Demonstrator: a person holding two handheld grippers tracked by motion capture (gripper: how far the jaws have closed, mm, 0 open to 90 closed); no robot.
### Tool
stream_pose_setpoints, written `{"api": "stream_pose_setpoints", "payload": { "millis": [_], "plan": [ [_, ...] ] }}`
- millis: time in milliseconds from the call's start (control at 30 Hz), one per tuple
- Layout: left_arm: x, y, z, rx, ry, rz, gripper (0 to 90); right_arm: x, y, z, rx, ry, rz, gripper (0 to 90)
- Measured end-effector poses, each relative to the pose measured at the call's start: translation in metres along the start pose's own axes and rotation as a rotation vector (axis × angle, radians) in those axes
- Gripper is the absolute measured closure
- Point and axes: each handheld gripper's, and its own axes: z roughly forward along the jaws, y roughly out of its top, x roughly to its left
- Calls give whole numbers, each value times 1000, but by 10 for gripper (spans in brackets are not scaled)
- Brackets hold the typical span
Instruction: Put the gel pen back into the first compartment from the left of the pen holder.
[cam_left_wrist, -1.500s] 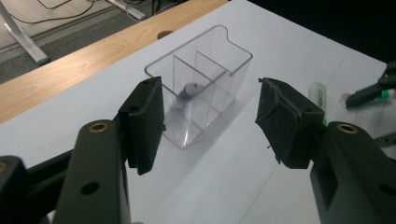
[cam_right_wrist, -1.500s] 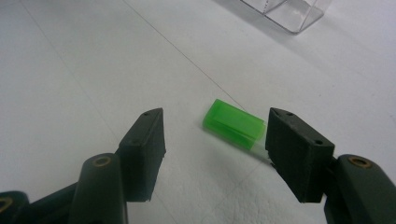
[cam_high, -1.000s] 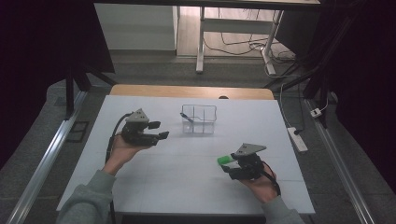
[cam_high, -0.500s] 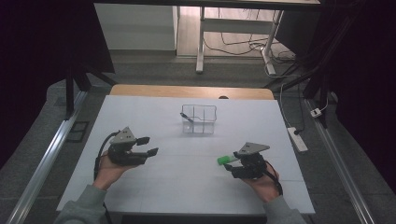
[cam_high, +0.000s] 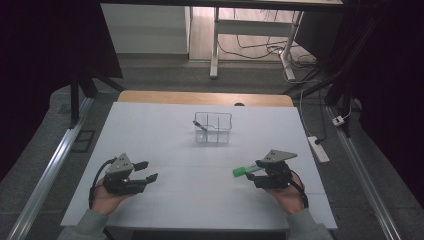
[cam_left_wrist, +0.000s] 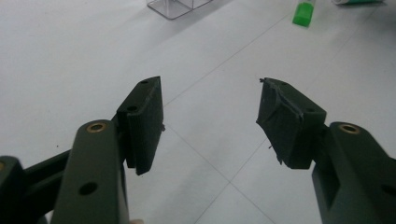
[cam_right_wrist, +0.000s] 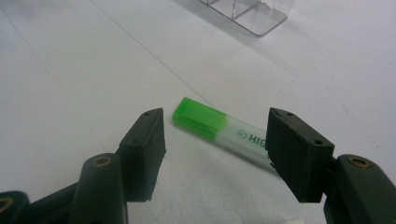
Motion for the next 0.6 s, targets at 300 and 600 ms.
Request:
{"api": "stream_pose_setpoints", "payload": {
  "millis": [300,600],
  "plan": [
    [2,-4,2,7,-2,-12,390,-15,-2,-10,15,-12,20,377],
    [5,-6,5,29,5,-22,374,-26,-6,-17,26,-22,49,375]
  ]
}}
